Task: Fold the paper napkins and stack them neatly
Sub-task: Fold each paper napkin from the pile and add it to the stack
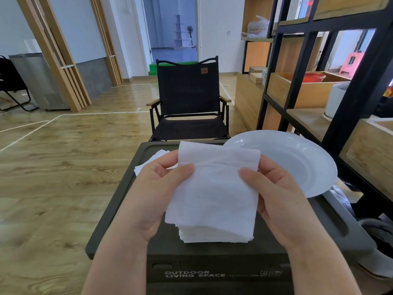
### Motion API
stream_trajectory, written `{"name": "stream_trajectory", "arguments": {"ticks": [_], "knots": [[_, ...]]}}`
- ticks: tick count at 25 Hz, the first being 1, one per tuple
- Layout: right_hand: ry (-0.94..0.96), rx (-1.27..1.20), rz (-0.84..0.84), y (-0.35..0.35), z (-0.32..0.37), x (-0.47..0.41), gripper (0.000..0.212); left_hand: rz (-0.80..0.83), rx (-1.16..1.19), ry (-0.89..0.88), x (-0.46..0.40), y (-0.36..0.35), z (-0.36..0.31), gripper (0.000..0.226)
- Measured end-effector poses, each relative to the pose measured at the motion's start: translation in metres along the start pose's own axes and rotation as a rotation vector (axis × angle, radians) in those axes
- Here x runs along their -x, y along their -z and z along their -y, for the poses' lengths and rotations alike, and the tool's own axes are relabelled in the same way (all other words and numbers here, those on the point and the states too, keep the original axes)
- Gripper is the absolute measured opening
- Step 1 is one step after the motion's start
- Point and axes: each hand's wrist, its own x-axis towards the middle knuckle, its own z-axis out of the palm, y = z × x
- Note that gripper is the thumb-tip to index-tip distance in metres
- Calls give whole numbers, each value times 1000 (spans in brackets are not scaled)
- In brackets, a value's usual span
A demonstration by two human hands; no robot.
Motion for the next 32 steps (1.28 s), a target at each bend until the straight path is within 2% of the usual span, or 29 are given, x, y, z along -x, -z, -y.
{"name": "stream_trajectory", "arguments": {"ticks": [3,5,8,10,13,17,20,22,23,25,28,30,32], "knots": [[279,210,-20,-4,-1,3,41,-81,-47,-36,0,0,-1,32],[473,405,-57,-7,-4,2,35,-134,-48,-49,-2,2,1,32],[521,458,-175,-5,-11,-3,31,-167,-22,-67,-4,4,2,43],[470,456,-211,-6,-15,-6,30,-165,-9,-86,-3,4,3,47],[374,427,-214,-9,-19,-7,34,-166,-14,-157,-1,4,4,38],[284,326,-215,-12,-13,-4,40,-132,-2,-90,-3,3,5,53],[148,296,-156,-13,-9,-5,19,-155,-103,-181,-4,1,6,20],[-35,184,-115,-12,-10,-7,29,-115,-80,-208,-6,1,8,20],[-110,143,-113,-11,-10,-7,41,-95,-62,-216,-6,1,8,22],[-111,223,-144,-13,-10,-6,51,-59,-38,-215,-7,1,10,26],[-77,301,-234,-17,-12,-7,31,-26,-109,-41,-11,1,16,25],[-125,350,-252,-13,-21,-10,36,-54,-226,88,-16,4,26,19],[-151,469,-233,-11,-30,-12,47,-155,-340,132,-21,9,36,22]]}}
